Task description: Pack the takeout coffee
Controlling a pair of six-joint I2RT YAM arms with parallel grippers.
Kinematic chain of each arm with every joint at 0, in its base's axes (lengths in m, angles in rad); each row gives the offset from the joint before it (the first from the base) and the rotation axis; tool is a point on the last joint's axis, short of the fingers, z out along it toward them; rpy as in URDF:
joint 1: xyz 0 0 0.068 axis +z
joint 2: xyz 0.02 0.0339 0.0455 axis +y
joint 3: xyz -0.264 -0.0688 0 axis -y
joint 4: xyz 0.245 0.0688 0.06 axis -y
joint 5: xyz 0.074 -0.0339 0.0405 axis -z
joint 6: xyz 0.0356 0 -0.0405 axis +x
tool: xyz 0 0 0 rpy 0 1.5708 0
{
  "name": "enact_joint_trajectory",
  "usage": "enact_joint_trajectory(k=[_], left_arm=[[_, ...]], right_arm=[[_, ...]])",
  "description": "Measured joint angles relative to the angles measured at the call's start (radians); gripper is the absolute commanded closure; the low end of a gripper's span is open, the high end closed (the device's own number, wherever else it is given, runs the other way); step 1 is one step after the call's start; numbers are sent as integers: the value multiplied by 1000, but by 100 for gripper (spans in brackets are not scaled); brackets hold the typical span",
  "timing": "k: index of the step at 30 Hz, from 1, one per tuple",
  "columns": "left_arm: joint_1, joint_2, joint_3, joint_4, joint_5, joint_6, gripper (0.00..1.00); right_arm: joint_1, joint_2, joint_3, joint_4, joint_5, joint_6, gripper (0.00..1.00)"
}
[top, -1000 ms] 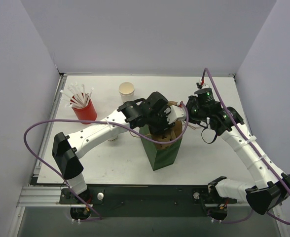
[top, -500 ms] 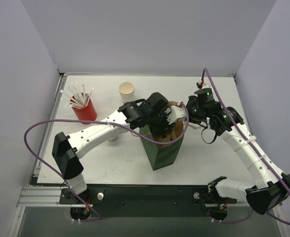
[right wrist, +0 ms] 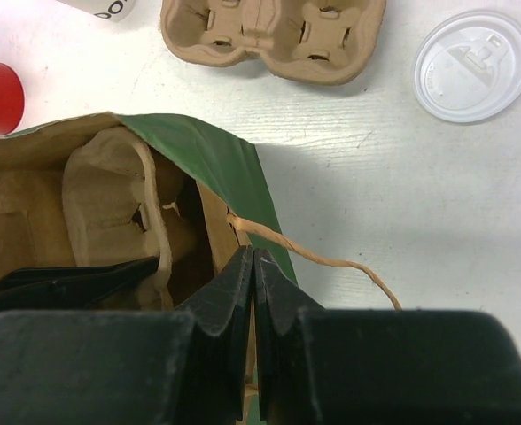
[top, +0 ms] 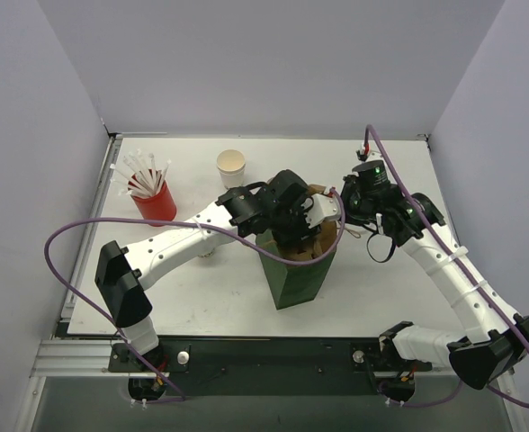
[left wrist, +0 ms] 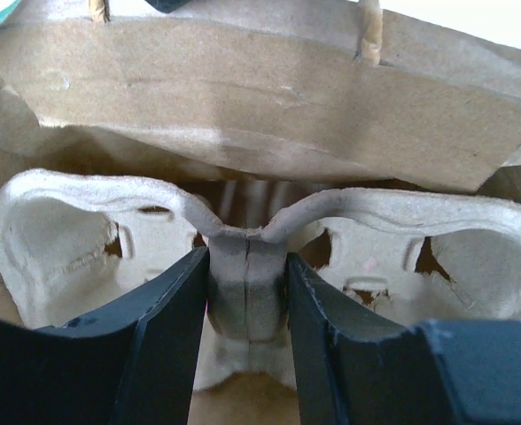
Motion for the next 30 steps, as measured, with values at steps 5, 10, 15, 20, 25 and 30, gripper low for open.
enact_joint_trajectory(k=[5, 10, 15, 20, 25, 30], left_arm=[[0, 0, 0, -4, -3, 5, 45], [3, -1, 0, -14, -6, 9, 32], [5, -10, 0, -20, -11, 14, 23], [6, -25, 0, -29, -31, 14, 20], [6, -33, 0, -39, -44, 8, 19], [6, -41, 0, -52, -51, -8, 18]], right_arm=[[10, 6, 5, -5, 22, -3, 100], [21, 18, 14, -11, 38, -7, 100], [31, 20, 22, -12, 46, -7, 100], [45, 31, 42, -10, 50, -6, 100], [55, 32, 45, -6, 57, -3, 100], [63, 33, 45, 6, 66, 2, 100]])
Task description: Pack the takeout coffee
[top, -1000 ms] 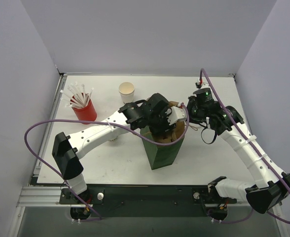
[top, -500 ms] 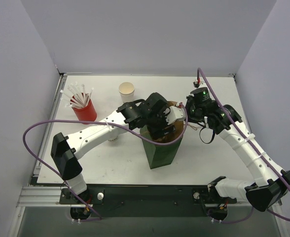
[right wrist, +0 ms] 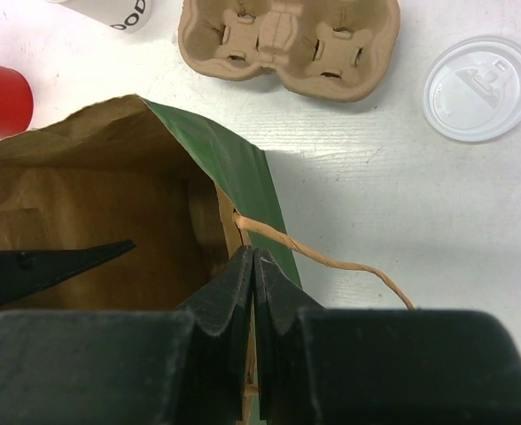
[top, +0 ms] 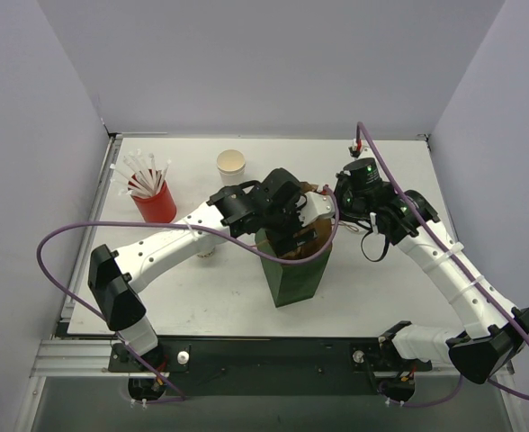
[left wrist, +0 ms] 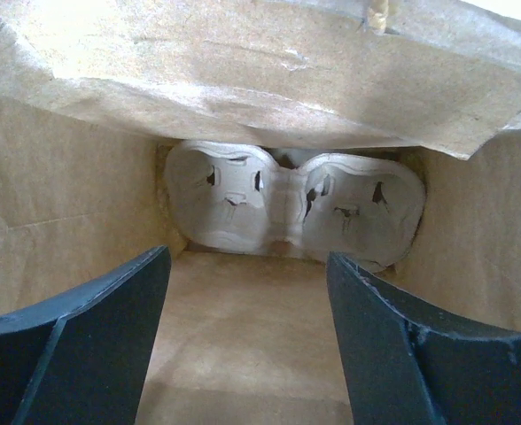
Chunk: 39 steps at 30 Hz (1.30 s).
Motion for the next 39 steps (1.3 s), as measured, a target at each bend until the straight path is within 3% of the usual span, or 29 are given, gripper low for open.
enact_joint_trajectory(k=[22, 39], left_arm=[[-3, -21, 53, -69, -80, -71, 21], [-4, -22, 165, -46, -232, -205, 34]], right_arm=[[31, 0, 0, 42, -1, 25, 100], [81, -6, 5, 60, -77, 52, 100]])
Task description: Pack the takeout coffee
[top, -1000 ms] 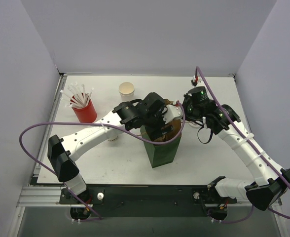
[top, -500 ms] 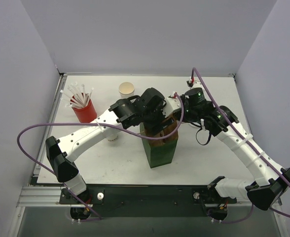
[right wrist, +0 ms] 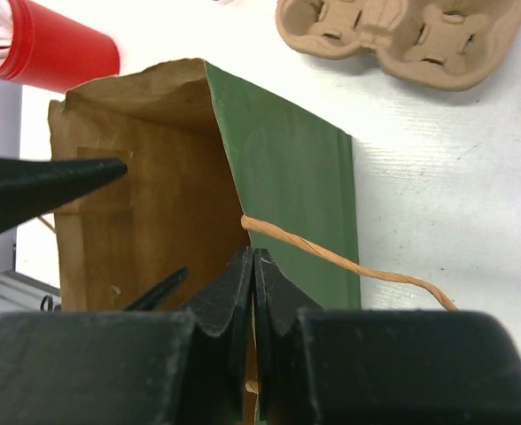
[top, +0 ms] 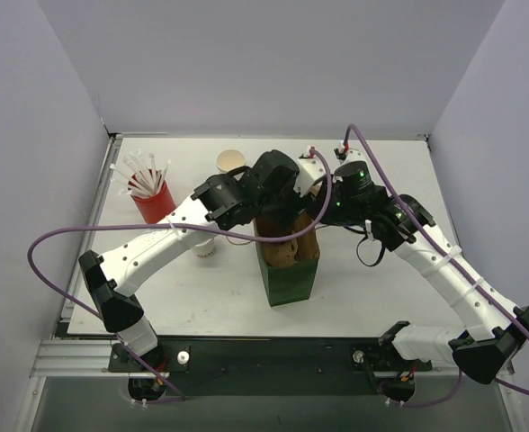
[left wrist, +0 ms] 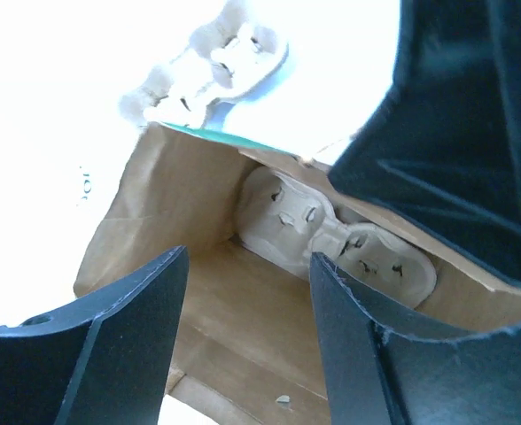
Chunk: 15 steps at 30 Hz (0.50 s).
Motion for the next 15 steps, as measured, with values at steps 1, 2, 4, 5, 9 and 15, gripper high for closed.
enact_joint_trajectory(k=[1, 2, 4, 5, 9, 15], left_arm=[[0, 0, 11, -2, -16, -11, 34], [0, 0, 24, -6, -37, -34, 35], [0, -2, 43, -16, -67, -73, 35], [0, -4, 53, -23, -85, -93, 35], [0, -8, 119, -85, -156, -190, 37], [0, -50, 174, -201, -253, -313, 37]], right_arm=[[5, -1, 0, 2, -5, -1, 100], [10, -2, 0, 5, -10, -1, 100], [13, -3, 0, 7, -17, -1, 100], [15, -5, 0, 7, -18, -1, 100], [17, -6, 0, 6, -19, -1, 100], [19, -16, 0, 6, -19, -2, 100]])
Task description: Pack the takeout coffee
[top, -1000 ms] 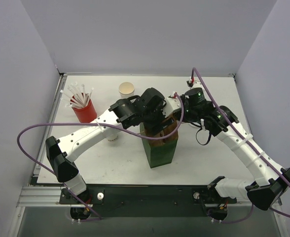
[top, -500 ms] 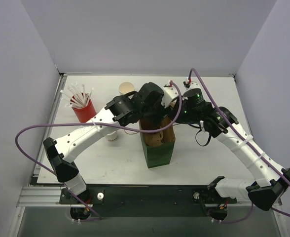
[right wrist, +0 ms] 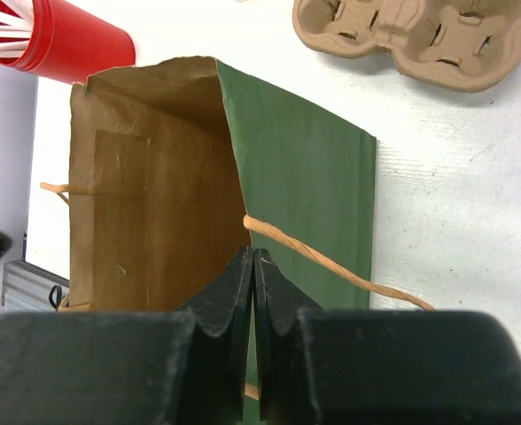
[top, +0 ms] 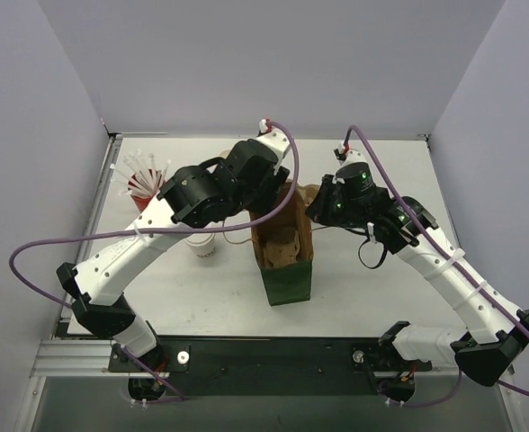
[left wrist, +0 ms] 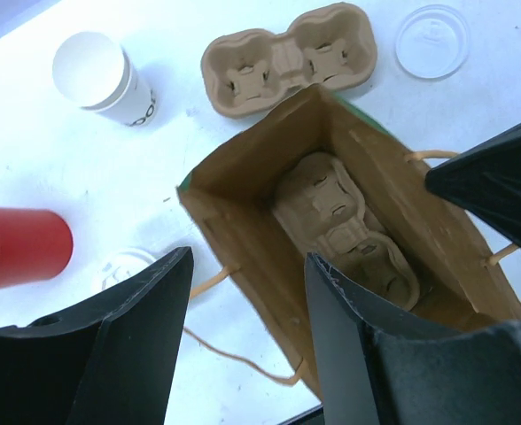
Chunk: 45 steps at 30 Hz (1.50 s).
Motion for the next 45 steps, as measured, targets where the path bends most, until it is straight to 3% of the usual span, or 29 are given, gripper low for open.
enact_joint_trajectory(k=[6, 16, 27, 45], left_arm=[[1, -39, 3, -84, -33, -67, 37], [2, -58, -151, -80, -2, -129, 38], [4, -54, -170, -60, 51, -134, 42], [4, -31, -190, -16, 109, -134, 46]], right_arm=[[6, -3, 0, -1, 0, -4, 96], [40, -2, 24, -47, 37, -30, 73], [106, 56, 172, -184, 159, -71, 72], [141, 98, 182, -287, 293, -88, 71]])
